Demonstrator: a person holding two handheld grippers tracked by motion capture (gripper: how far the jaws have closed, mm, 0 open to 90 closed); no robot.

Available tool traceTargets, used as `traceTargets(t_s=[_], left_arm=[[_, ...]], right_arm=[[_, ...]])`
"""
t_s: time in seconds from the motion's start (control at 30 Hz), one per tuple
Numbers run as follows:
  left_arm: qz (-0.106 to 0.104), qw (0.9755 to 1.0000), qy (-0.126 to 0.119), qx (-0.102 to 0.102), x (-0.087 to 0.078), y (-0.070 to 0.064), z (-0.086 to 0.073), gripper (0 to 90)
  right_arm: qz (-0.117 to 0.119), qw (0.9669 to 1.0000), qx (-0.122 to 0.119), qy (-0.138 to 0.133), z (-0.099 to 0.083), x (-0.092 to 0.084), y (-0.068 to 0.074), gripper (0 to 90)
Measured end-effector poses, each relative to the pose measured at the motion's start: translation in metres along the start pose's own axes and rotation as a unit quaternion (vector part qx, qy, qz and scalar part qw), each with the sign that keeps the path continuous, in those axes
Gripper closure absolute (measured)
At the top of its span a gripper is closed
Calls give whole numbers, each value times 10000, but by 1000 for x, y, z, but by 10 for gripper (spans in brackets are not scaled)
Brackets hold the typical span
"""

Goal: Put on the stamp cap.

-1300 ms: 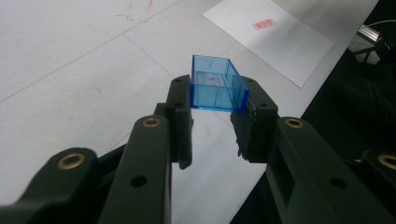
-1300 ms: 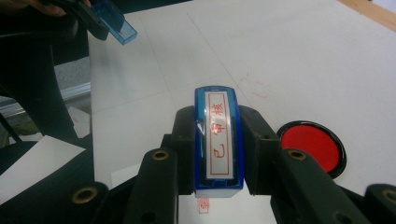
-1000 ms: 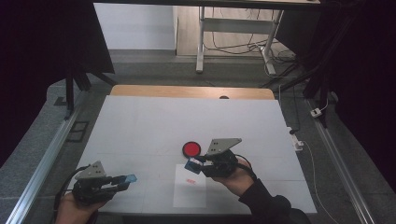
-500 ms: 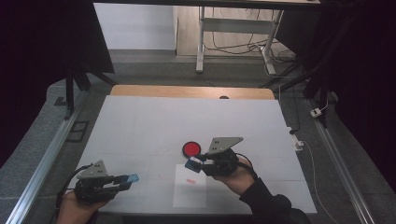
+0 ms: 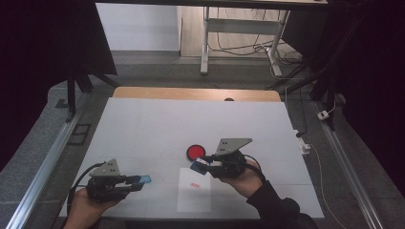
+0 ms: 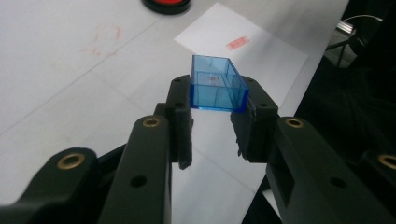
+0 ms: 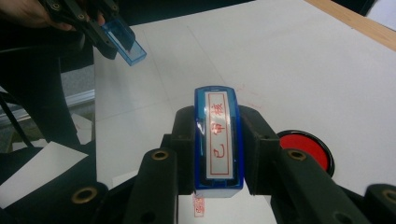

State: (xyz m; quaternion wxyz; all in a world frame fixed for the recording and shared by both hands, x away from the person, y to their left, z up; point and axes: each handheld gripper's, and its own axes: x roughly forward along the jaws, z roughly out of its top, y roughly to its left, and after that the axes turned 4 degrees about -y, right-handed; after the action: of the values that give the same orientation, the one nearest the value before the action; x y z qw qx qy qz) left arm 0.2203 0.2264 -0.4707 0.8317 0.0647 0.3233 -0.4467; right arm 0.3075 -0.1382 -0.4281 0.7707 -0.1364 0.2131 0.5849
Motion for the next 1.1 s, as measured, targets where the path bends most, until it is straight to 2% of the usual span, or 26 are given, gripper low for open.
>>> traceTargets(t_s=[0.03, 0.27, 0.47, 0.53, 0.63, 0.93, 1.1], left_arm=[[-50, 10000, -24, 80, 3, 0, 3, 691], [-237, 9994, -13, 263, 15, 1, 13, 691], [-464, 9977, -97, 487, 26, 0, 23, 691], [-511, 9974, -107, 505, 28, 1, 25, 691], [-651, 9959, -169, 600, 34, 1, 31, 691], [-880, 9926, -259, 801, 46, 0, 43, 691], [-1087, 9890, -337, 945, 55, -1, 51, 691]], right_arm=[[11, 10000, 4, 3, 0, -1, 0, 701], [18, 10000, 16, -82, 3, -4, -2, 702], [50, 9999, -31, -111, 4, -5, -2, 701], [44, 9999, -56, -121, 5, -6, -2, 702], [40, 9998, -112, -137, 6, -7, -2, 701], [64, 9994, -198, -262, 10, -12, -1, 701], [95, 9992, -214, -333, 11, -13, -1, 702]])
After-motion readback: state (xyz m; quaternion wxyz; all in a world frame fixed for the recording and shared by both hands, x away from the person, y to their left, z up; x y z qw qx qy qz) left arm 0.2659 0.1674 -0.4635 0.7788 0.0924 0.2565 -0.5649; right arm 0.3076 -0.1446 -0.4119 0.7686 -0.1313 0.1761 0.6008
